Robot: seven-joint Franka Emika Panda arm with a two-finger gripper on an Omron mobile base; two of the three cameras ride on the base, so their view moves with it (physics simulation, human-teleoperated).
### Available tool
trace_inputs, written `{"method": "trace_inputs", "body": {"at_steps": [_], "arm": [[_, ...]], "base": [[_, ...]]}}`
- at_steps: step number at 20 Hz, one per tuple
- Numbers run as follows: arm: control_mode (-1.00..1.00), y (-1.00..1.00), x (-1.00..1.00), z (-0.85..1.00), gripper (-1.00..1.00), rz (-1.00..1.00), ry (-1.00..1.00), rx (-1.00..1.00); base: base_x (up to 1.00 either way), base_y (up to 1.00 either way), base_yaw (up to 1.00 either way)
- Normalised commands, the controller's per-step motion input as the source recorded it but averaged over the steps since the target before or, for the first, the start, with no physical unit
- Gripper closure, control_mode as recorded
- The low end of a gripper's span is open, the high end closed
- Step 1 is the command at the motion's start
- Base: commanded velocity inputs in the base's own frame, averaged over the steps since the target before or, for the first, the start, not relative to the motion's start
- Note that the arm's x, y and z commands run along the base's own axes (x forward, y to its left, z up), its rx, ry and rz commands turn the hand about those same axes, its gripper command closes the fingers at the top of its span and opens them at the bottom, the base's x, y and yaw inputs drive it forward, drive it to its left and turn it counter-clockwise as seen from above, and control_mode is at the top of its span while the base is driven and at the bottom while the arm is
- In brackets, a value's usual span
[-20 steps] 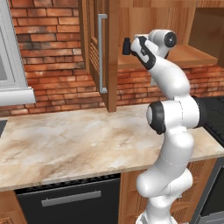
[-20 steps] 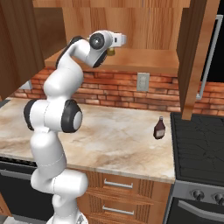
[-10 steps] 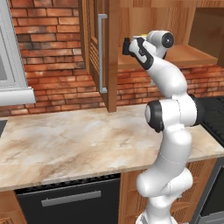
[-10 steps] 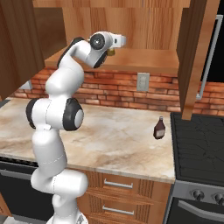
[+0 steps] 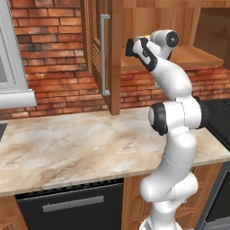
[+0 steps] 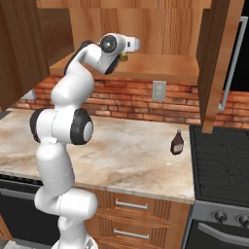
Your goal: Collect the turmeric, ketchup, and shaker from the cabinet and place them next to the stove.
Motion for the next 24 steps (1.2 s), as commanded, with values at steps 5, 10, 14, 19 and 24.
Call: {"method": "trace_inputs", "body": {"at_steps": [5,10,14,19,24], "arm": [[-1.00,0.00,-0.42,0.00,1.00,0.00,-0.06,0.00],[-1.00,0.00,-0.81,0.00,1.00,-0.02,-0.11,0.00],[-1.00,0.00,-0.80,0.00,1.00,-0.02,-0.11,0.00],[-1.00,-0.01,-0.72,0.00,1.00,-0.01,-0.08,0.00],[-1.00,-0.06,-0.83,-0.05,1.00,-0.01,-0.09,0.00]], "base": [[0.00,0.00,0.00],[0.00,0.00,0.00],[0.00,0.00,0.00],[0.00,0.00,0.00],[0.00,0.00,0.00]]}}
